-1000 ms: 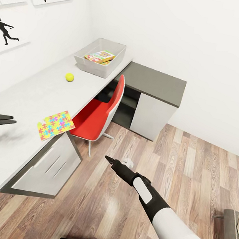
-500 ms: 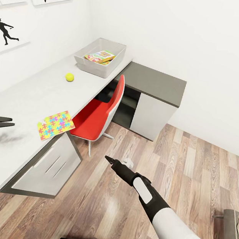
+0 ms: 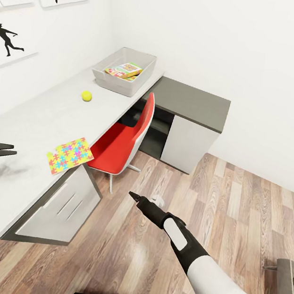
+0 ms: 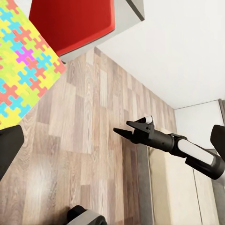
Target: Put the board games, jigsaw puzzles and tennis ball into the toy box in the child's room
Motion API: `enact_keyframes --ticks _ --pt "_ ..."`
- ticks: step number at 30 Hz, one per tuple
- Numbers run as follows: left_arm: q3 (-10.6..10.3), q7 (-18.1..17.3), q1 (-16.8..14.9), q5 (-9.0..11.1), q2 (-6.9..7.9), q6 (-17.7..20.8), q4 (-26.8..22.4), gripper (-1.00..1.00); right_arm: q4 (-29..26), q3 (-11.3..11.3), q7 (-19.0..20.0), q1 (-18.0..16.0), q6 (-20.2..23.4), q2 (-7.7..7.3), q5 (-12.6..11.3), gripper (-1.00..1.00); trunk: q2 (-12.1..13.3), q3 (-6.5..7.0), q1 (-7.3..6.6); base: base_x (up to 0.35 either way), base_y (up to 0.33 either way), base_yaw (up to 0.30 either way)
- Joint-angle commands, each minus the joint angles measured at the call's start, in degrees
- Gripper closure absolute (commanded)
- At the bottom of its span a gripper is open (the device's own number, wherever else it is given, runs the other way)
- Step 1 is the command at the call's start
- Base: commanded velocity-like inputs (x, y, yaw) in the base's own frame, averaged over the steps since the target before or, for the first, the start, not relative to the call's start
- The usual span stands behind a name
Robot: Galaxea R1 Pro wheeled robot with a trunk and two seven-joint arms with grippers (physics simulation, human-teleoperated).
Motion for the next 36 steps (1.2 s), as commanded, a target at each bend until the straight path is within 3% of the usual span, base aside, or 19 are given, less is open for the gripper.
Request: enact_keyframes --ticks 1,9,18,36 --pt "-0.02 -0.24 -0.02 -0.01 0.05 0.61 0.00 -1.00 0.03 0.11 0.06 -0.05 0.18 0.01 -0.44 -1.00 -0.08 -0.07 0.03 0.013 0.018 0.000" --pt "-0.02 -0.46 -0.02 0.08 0.09 0.67 0.00 -1.00 -0.11 0.15 0.69 -0.05 0.26 0.28 -0.45 -1.00 -0.08 -0.07 0.03 0.004 0.138 0.000" --pt "-0.02 -0.46 -0.02 0.18 0.11 0.73 0.09 -1.00 -0.25 0.13 8.36 -0.05 0.53 0.64 -0.59 -1.00 -0.08 -0.07 0.03 0.000 0.073 0.000" --pt "-0.02 -0.46 -0.02 0.83 0.10 1.22 0.06 -1.00 -0.23 0.11 9.56 -0.05 0.64 0.72 -0.73 -1.00 -0.08 -0.07 0.03 0.000 0.067 0.000"
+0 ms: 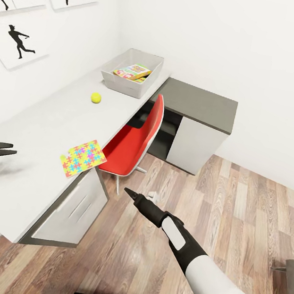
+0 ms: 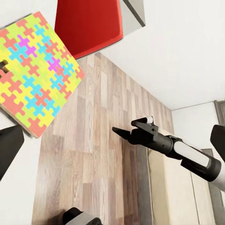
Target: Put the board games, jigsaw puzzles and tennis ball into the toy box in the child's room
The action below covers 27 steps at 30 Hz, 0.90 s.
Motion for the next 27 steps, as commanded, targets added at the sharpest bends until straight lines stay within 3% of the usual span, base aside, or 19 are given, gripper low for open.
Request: enact_keyframes --ticks 1,7,14,27 --pt "-0.02 -0.23 -0.02 0.00 0.03 0.64 -0.02 -1.00 0.00 0.11 0.13 -0.05 0.28 -0.01 -0.56 -1.00 -0.08 -0.07 0.02 0.000 0.001 0.000" --pt "-0.02 -0.23 -0.02 0.08 0.02 0.78 -0.22 -1.00 0.04 0.13 2.11 -0.05 0.15 -0.02 -0.55 -1.00 -0.08 -0.07 0.02 0.000 0.000 0.000" --pt "0.03 -0.23 -0.02 0.11 -0.02 0.78 -0.22 -1.00 0.11 0.16 9.16 -0.05 0.05 -0.02 -0.58 -1.00 -0.08 -0.07 0.02 0.000 0.000 0.000" --pt "0.48 -0.23 -0.02 -0.45 0.11 0.64 -0.71 -1.00 0.10 -0.13 10.30 -0.05 -0.07 1.05 -0.81 -1.00 -0.08 -0.07 0.02 0.000 0.000 0.000"
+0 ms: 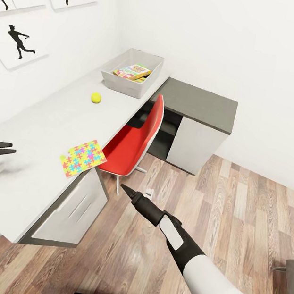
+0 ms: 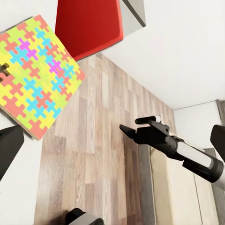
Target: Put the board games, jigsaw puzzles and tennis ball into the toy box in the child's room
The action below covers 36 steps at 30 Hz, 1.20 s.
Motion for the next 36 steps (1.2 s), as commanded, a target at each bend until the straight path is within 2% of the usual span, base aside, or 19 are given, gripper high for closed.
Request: enact_keyframes --ticks 1,11,36 --pt "-0.01 -0.23 -0.02 -0.12 0.05 0.48 -0.08 -1.00 0.05 0.07 0.06 -0.05 0.39 0.02 -0.62 -1.00 -0.08 -0.07 0.02 0.000 0.000 0.000" --pt "0.00 -0.23 -0.02 -0.26 0.95 0.44 -0.22 -1.00 -0.08 -0.19 0.52 -0.05 0.35 0.06 -0.81 -1.00 -0.08 -0.07 0.02 0.000 0.000 0.000" --pt "0.29 -0.23 -0.02 -0.42 1.45 0.06 0.63 -1.00 -0.12 -0.51 0.36 -0.05 0.15 -0.03 -0.53 -1.00 -0.08 -0.07 0.02 0.023 0.040 0.000"
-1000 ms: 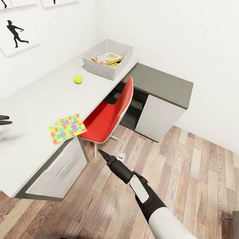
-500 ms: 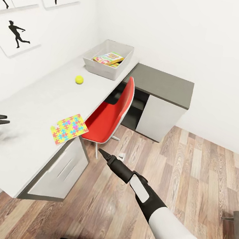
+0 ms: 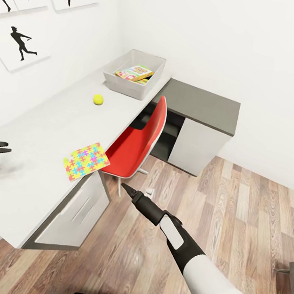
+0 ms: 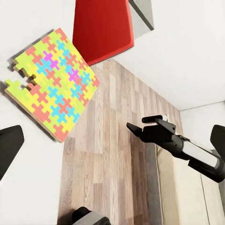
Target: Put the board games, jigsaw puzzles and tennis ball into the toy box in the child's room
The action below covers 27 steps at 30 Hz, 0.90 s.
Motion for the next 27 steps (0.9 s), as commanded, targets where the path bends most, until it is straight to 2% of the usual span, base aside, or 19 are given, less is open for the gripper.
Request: enact_keyframes --ticks 1,27 --pt "-0.02 -0.23 -0.02 -0.01 0.10 0.60 0.08 -1.00 0.04 0.13 0.02 -0.05 0.44 0.03 -0.60 -1.00 -0.08 -0.07 0.03 0.013 0.009 0.000" --pt "-0.01 -0.23 -0.02 -0.02 1.10 0.66 0.21 -1.00 0.13 0.27 -0.98 -0.05 0.36 0.26 -0.77 -1.00 -0.08 -0.07 0.03 0.033 0.033 0.000"
